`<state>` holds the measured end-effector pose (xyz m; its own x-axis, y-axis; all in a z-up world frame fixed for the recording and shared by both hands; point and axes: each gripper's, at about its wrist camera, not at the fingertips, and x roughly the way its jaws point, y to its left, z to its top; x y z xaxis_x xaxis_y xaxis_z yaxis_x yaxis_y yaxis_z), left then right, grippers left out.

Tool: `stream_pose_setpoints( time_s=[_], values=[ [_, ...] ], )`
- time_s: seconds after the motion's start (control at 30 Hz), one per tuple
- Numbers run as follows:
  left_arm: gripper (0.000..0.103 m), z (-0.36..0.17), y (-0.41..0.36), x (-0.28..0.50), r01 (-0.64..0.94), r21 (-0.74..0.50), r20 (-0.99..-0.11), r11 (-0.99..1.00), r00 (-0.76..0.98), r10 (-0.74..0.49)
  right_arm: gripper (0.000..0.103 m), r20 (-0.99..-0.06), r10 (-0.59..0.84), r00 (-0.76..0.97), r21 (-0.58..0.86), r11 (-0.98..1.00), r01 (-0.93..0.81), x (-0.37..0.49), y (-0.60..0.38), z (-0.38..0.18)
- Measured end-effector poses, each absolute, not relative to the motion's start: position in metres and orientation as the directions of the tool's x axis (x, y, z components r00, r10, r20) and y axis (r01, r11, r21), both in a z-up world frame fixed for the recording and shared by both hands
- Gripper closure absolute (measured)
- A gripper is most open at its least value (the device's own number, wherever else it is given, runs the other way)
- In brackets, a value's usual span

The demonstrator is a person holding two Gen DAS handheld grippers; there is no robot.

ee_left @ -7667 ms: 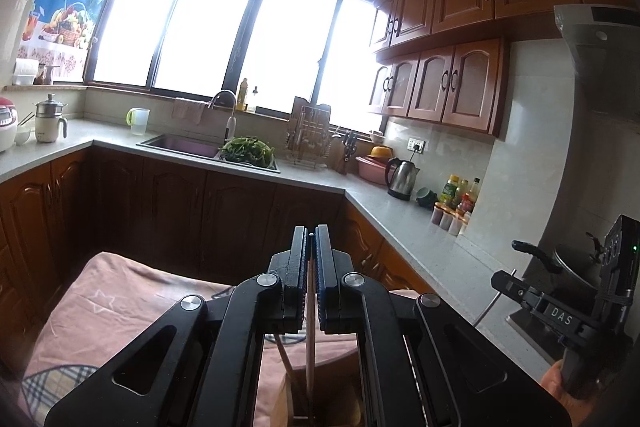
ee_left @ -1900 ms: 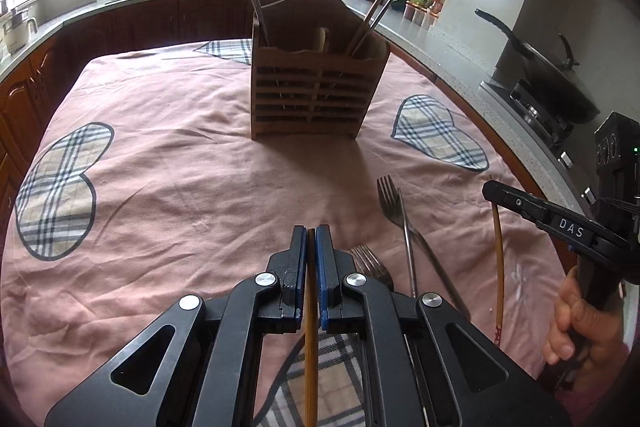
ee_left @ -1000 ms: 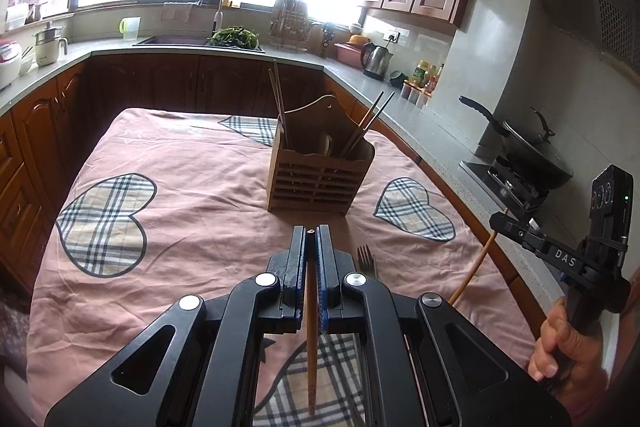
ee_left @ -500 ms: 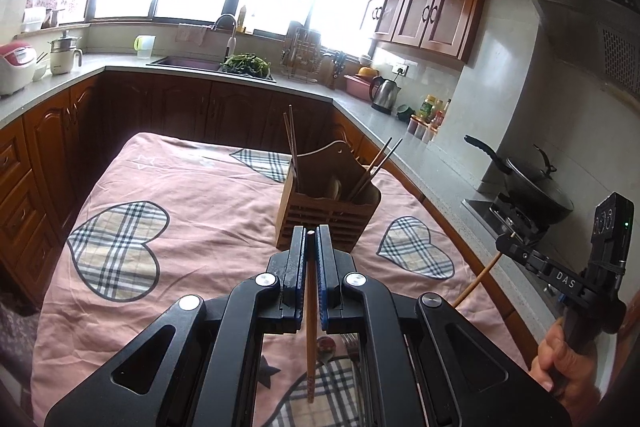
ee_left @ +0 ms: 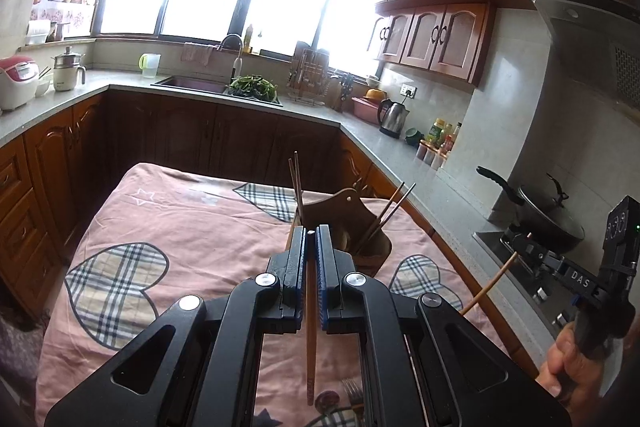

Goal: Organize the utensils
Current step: 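Lift both held wooden chopsticks and carry them over the wooden holder, then lower both chopsticks into the holder and open both tools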

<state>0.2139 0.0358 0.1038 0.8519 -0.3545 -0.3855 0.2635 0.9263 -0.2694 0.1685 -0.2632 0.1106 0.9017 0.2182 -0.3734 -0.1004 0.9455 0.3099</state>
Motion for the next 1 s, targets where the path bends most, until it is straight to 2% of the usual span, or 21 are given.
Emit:
stream_pose_setpoints(
  time_s=[0.27,0.5,0.83,1.0],
  values=[
    [0.099,0.123,0.035,0.254,0.237,-0.290,-0.344,0.927,0.878,-0.332,0.098,-0.298,0.208,0.932,0.346,0.933,-0.097,0.205,-0.278,0.140],
    [0.099,0.142,0.037,0.290,0.203,-0.311,-0.273,0.929,0.917,-0.292,0.098,-0.251,0.197,0.948,0.346,0.933,-0.102,0.244,-0.282,0.161],
    [0.099,0.155,0.029,0.344,0.200,-0.351,-0.199,0.915,0.939,-0.281,0.098,-0.256,0.182,0.949,0.332,0.939,-0.091,0.296,-0.284,0.154],
    [0.099,0.135,0.013,0.367,0.176,-0.337,-0.227,0.925,0.938,-0.262,0.098,-0.278,0.185,0.943,0.352,0.933,-0.079,0.315,-0.286,0.132]
  ],
)
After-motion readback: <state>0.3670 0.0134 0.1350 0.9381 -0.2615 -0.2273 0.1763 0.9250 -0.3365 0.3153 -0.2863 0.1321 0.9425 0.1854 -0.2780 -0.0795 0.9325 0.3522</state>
